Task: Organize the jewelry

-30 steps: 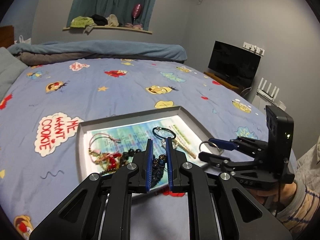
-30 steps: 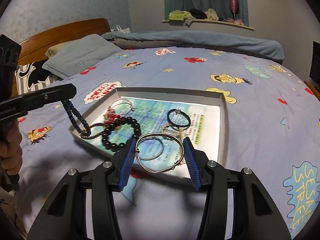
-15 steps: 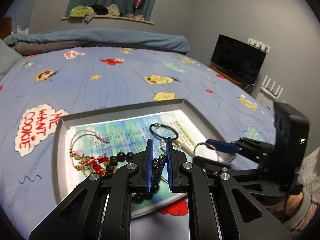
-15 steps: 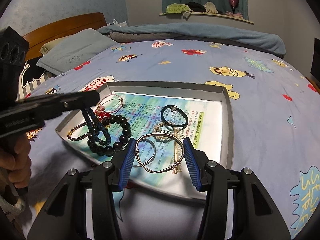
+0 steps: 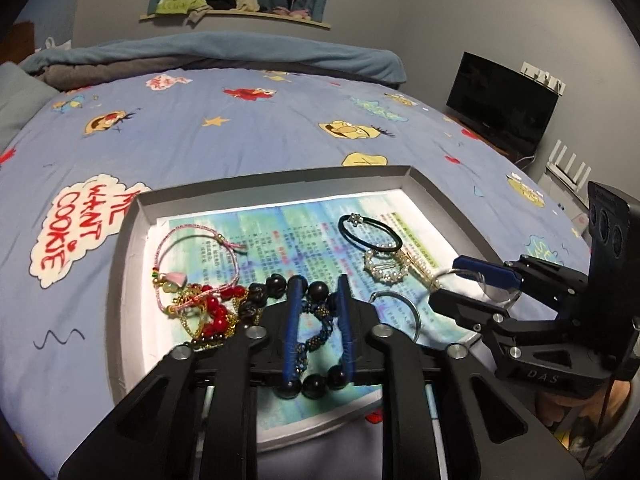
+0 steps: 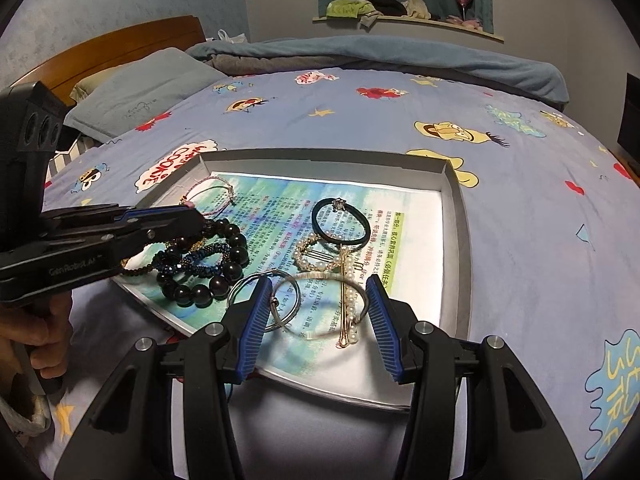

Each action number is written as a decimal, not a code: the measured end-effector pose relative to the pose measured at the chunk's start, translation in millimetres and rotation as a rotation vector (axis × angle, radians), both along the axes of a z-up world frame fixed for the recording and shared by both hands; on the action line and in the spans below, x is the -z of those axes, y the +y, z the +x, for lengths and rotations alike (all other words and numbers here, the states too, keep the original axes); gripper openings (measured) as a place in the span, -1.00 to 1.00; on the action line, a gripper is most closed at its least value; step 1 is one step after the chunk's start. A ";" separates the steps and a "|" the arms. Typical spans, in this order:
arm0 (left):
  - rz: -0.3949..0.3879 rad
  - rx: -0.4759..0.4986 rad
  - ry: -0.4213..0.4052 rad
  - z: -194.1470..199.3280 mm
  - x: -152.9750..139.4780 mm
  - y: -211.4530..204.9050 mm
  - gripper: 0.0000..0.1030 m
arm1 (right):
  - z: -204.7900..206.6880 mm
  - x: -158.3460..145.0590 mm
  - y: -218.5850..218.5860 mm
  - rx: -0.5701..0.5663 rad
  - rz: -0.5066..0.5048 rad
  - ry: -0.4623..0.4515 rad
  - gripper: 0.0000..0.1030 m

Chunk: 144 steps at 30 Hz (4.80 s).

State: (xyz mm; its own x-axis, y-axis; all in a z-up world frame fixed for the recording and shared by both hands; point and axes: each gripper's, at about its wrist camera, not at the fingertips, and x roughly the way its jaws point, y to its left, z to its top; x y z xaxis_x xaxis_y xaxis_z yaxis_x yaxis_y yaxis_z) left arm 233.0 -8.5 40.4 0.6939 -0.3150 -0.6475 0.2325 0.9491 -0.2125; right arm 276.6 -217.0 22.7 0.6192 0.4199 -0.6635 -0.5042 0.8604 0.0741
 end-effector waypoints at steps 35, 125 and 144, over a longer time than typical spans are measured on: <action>-0.016 -0.132 -0.082 -154.3 -6.5 88.3 0.22 | -87.1 -2.9 -8.5 -0.030 0.113 -0.107 0.21; 0.096 -0.185 -0.263 -173.0 2.5 14.7 0.90 | -154.8 -12.1 -33.4 0.020 0.100 -0.262 0.86; 0.095 -0.186 -0.267 -173.9 -0.8 15.6 0.90 | -157.0 -14.3 -30.0 0.011 0.098 -0.273 0.86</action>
State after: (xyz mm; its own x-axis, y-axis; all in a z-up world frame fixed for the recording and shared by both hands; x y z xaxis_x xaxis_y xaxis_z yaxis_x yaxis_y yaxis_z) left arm 59.1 7.1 41.1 0.8827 -0.1142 -0.4559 0.0894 0.9931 -0.0758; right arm 119.6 -247.1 37.0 0.7741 0.4661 -0.4285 -0.5075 0.8614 0.0201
